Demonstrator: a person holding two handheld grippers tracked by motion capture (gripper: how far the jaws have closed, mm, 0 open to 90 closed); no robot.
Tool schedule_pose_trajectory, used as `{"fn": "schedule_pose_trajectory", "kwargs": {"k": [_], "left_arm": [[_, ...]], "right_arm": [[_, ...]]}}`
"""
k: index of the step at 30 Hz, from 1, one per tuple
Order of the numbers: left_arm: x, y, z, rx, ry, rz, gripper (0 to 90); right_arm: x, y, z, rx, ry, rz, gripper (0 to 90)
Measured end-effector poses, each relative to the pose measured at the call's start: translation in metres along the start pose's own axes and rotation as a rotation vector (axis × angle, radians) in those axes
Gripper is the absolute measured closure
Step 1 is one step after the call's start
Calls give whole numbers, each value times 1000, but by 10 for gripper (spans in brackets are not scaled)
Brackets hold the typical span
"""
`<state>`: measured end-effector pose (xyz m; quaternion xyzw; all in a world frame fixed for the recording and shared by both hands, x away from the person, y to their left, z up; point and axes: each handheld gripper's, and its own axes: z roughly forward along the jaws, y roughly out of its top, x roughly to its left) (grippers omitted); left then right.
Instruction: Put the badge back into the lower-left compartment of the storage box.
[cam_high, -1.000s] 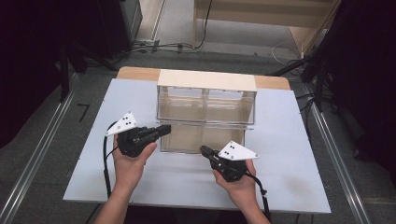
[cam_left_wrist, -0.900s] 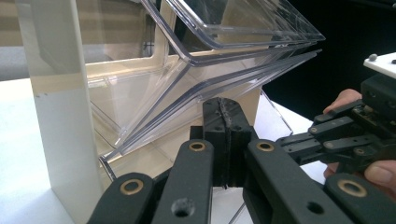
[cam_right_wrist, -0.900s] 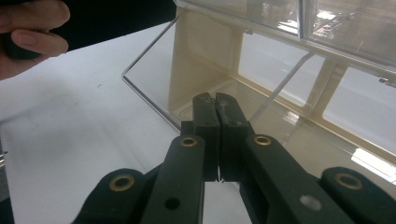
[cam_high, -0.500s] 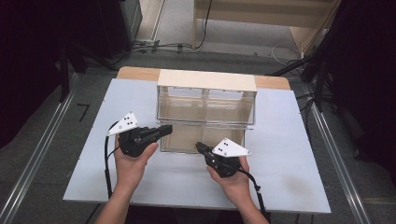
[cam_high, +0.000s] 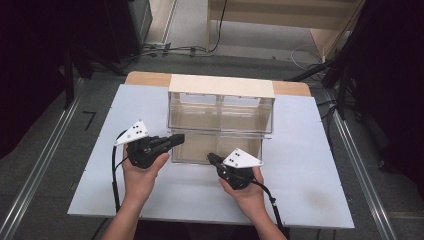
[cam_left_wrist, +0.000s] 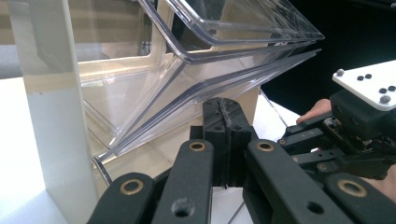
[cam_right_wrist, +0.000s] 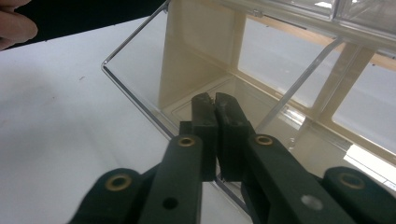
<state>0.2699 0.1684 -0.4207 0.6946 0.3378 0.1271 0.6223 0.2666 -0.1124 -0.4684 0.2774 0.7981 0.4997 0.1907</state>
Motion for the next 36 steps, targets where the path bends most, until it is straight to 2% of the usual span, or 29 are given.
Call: {"fn": "schedule_pose_trajectory", "kwargs": {"k": [6, 10, 15, 25, 36], "left_arm": [[0, 0, 0, 1, 0, 0, 900], [0, 0, 0, 1, 1, 1, 900], [0, 0, 0, 1, 0, 1, 900], [0, 1, 0, 2, -2, 3, 900], [-1, 1, -1, 0, -1, 3, 900]], "right_arm": [[0, 2, -7, 4, 15, -2, 698], [-1, 4, -16, -9, 22, 1, 683], [-1, 10, -29, -35, 31, 2, 720], [-4, 19, -47, -61, 12, 3, 794], [-19, 22, -68, -88, -37, 33, 838]]}}
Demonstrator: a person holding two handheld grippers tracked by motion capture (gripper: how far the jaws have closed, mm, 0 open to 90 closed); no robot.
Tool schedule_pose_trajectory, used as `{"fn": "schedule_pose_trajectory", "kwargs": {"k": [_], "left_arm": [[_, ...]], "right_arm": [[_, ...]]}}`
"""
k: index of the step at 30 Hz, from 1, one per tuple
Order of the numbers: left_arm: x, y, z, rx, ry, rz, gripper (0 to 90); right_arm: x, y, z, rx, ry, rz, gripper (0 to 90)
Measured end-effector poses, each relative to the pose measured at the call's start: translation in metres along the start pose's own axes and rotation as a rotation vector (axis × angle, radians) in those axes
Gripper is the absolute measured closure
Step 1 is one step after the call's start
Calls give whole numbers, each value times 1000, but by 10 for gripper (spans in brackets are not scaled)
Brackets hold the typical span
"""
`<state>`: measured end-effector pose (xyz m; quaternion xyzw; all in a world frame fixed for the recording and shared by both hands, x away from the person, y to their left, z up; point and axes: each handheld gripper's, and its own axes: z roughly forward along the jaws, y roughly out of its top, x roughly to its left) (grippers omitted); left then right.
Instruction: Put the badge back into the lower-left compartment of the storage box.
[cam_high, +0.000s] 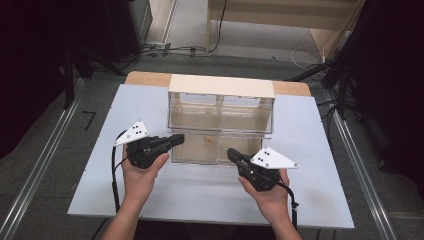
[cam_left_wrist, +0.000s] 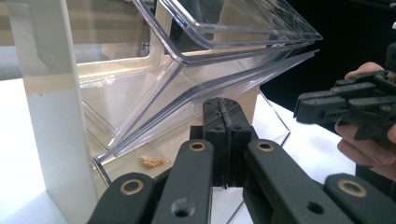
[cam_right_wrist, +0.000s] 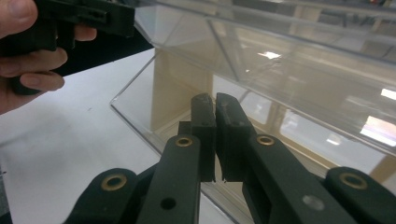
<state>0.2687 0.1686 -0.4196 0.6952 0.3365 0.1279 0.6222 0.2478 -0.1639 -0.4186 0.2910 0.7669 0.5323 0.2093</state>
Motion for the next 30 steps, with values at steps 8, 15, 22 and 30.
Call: {"fn": "schedule_pose_trajectory", "kwargs": {"k": [8, 15, 22, 30], "left_arm": [[0, 0, 0, -1, -1, 0, 900], [0, 0, 0, -2, -1, 0, 900], [0, 0, -1, -2, 0, 1, 900], [0, 0, -1, -3, -2, -1, 900]], "right_arm": [[-12, 2, -12, -14, -31, 19, 862], [-21, 3, -22, -24, -48, 37, 871], [-32, 2, -33, -27, -73, 52, 872], [-46, -2, -46, -36, -109, 79, 873]]}}
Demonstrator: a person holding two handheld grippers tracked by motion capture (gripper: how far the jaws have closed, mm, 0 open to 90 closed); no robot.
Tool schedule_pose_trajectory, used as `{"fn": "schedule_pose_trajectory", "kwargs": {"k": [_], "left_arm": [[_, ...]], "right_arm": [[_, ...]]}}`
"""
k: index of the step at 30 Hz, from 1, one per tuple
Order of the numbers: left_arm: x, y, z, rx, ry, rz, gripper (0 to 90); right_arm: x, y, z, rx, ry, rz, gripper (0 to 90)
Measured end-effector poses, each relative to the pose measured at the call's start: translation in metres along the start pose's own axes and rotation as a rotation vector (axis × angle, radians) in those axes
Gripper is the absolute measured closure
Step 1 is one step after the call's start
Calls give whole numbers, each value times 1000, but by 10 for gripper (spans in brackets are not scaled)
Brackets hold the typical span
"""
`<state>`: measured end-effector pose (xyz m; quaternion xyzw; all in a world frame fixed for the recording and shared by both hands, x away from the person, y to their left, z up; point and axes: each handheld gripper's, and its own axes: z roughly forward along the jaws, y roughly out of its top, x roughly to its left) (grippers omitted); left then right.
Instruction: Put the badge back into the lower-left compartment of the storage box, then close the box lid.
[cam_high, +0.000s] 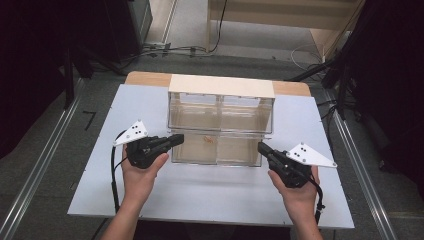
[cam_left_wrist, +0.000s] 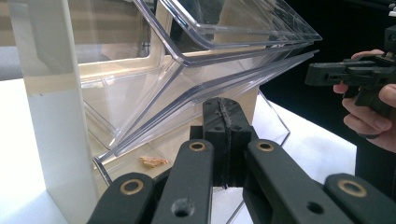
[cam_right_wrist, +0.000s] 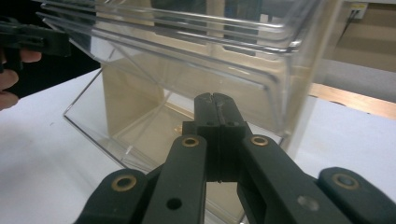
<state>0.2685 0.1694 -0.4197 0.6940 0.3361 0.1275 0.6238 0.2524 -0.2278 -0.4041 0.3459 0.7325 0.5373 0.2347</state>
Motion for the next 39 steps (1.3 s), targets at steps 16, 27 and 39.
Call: {"fn": "schedule_pose_trajectory", "kwargs": {"k": [16, 27, 39], "left_arm": [[2, -1, -3, 4, -5, -9, 900], [2, -2, -6, 19, 2, -3, 900], [2, -8, -10, 35, 4, -11, 900]], "right_arm": [[-14, 0, -7, -15, -7, 43, 873], [-12, -2, -4, -8, 3, 39, 873], [-12, -7, -5, 2, 49, 29, 873]]}}
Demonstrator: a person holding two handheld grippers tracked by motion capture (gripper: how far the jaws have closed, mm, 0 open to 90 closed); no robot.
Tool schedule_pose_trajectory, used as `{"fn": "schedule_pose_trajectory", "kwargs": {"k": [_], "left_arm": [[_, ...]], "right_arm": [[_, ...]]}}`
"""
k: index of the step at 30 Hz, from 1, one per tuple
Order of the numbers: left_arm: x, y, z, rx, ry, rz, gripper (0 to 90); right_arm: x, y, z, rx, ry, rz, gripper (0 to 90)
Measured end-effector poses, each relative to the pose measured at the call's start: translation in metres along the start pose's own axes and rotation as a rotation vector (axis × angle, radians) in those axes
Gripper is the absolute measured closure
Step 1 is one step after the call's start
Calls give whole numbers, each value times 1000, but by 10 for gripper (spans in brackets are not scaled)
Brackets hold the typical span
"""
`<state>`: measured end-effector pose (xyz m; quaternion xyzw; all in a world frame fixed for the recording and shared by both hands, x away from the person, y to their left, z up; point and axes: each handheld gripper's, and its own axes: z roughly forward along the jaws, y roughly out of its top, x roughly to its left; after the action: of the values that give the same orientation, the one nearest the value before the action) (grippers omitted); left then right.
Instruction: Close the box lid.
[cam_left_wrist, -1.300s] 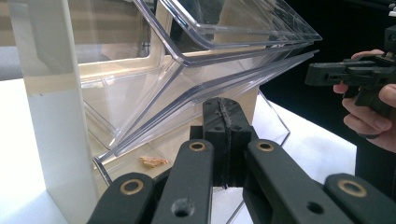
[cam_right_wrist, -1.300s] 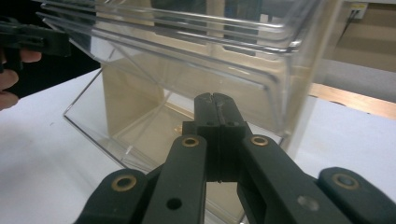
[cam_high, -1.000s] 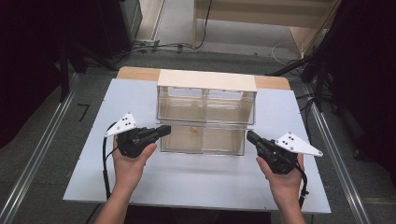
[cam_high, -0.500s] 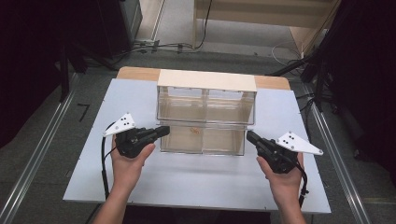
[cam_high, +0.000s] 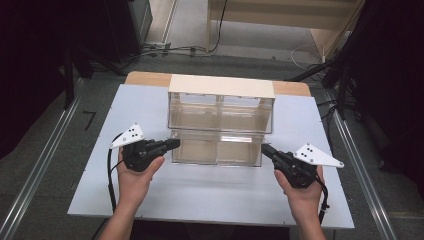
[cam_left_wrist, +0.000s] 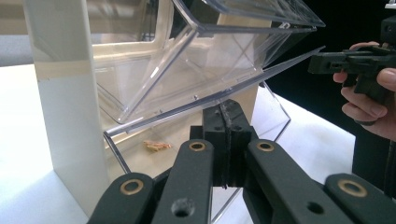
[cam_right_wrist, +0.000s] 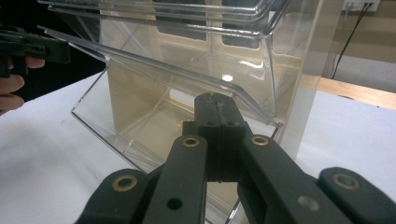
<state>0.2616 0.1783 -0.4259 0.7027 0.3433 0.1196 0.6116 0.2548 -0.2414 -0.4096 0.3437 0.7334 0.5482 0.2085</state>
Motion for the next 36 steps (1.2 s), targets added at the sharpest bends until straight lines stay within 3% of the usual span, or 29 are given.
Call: {"fn": "schedule_pose_trajectory", "kwargs": {"k": [22, 36], "left_arm": [[-1, -18, -18, 36, 16, -1, 900], [5, -26, -20, 76, 18, -8, 900]], "right_arm": [[-1, -17, 0, 61, 25, 5, 875], [-6, -26, 3, 96, 34, 4, 875]]}}
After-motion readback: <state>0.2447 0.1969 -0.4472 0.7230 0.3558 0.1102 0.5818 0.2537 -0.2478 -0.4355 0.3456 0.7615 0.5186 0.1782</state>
